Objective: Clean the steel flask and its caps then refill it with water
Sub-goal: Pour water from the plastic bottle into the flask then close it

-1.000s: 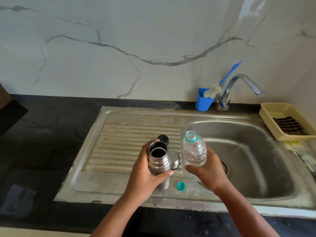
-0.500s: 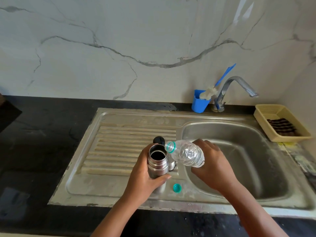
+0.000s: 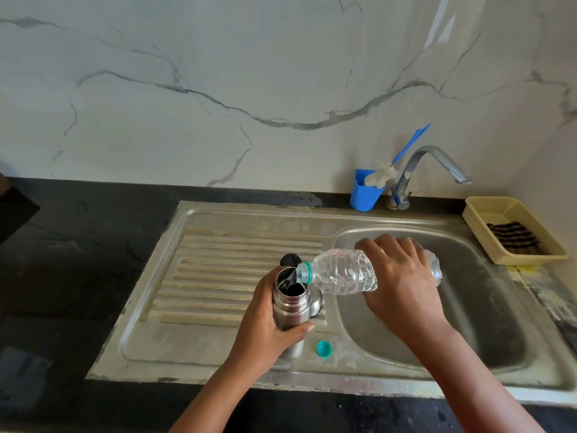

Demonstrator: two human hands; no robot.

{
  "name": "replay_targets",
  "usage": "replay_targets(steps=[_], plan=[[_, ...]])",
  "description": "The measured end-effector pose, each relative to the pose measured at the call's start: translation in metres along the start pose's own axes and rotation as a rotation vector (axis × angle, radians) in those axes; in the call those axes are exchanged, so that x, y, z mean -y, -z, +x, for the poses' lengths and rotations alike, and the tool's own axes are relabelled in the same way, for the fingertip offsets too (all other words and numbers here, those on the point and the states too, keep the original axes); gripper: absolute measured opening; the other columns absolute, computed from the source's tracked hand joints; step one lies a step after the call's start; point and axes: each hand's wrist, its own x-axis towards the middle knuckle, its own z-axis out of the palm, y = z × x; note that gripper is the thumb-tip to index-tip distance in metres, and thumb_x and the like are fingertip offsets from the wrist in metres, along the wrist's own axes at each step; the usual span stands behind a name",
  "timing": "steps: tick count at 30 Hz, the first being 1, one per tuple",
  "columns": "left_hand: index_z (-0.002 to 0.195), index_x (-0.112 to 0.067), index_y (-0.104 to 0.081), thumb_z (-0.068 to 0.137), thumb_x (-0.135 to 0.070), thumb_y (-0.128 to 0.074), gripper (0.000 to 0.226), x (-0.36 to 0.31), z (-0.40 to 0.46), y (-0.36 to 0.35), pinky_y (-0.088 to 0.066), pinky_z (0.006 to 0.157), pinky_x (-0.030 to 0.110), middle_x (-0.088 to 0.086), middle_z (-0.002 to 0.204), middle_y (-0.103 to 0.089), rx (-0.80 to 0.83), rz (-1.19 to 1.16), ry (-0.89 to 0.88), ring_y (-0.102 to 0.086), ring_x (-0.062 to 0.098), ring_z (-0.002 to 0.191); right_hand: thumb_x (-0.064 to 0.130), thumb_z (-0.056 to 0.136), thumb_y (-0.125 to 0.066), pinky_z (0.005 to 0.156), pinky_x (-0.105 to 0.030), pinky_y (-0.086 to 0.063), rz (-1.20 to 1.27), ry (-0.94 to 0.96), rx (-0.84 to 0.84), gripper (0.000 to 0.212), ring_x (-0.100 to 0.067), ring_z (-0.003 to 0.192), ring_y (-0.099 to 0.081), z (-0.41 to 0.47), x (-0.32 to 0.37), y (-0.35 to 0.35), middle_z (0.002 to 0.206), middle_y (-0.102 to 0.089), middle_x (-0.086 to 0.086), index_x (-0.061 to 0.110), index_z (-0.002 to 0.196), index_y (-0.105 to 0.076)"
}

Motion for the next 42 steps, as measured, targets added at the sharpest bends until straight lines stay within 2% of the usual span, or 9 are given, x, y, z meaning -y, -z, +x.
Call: replay_targets(steps=[10, 19, 33, 42], plan=[[0.138, -0.04, -0.037, 0.067, -0.023, -0.09, 0.09, 0.0, 0.0, 0.0, -0.045, 0.097, 0.015, -0.017, 0.13, -0.057, -0.008, -0.008, -0.012, -0.057, 0.004, 0.12, 0.003, 0.053, -0.086, 0.086, -0.047, -0.047, 0.001, -0.02, 0.02, 0.066, -0.032, 0.094, -0.056, 0.004, -0.001, 0.0, 0.103, -0.064, -0.006, 0.018, 0.113, -0.064], [0.136, -0.04, -0.038, 0.066, -0.023, -0.09, 0.088, 0.003, 0.003, -0.001, -0.046, 0.098, 0.019, -0.015, 0.129, -0.058, -0.012, 0.005, -0.038, -0.057, 0.007, 0.119, -0.002, 0.048, -0.086, 0.086, -0.05, -0.048, -0.006, -0.031, -0.028, 0.07, -0.034, 0.093, -0.055, 0.008, -0.004, 0.005, 0.101, -0.064, -0.008, 0.014, 0.113, -0.065], [0.134, -0.048, -0.036, 0.066, -0.023, -0.09, 0.09, 0.004, 0.003, 0.0, -0.042, 0.095, 0.011, -0.017, 0.129, -0.057, -0.01, 0.003, -0.047, -0.057, 0.005, 0.119, -0.004, 0.047, -0.083, 0.089, -0.048, -0.045, -0.04, -0.017, -0.021, 0.072, -0.032, 0.094, -0.052, 0.01, -0.007, 0.009, 0.101, -0.062, -0.007, 0.016, 0.114, -0.065], [0.133, -0.05, -0.036, 0.067, -0.023, -0.09, 0.09, 0.004, 0.003, 0.0, -0.042, 0.095, 0.01, -0.018, 0.128, -0.057, -0.01, -0.002, -0.046, -0.057, 0.004, 0.118, -0.004, 0.047, -0.085, 0.095, -0.054, -0.045, -0.034, -0.002, -0.019, 0.072, -0.032, 0.098, -0.051, 0.012, -0.007, 0.011, 0.104, -0.063, -0.008, 0.015, 0.114, -0.065]])
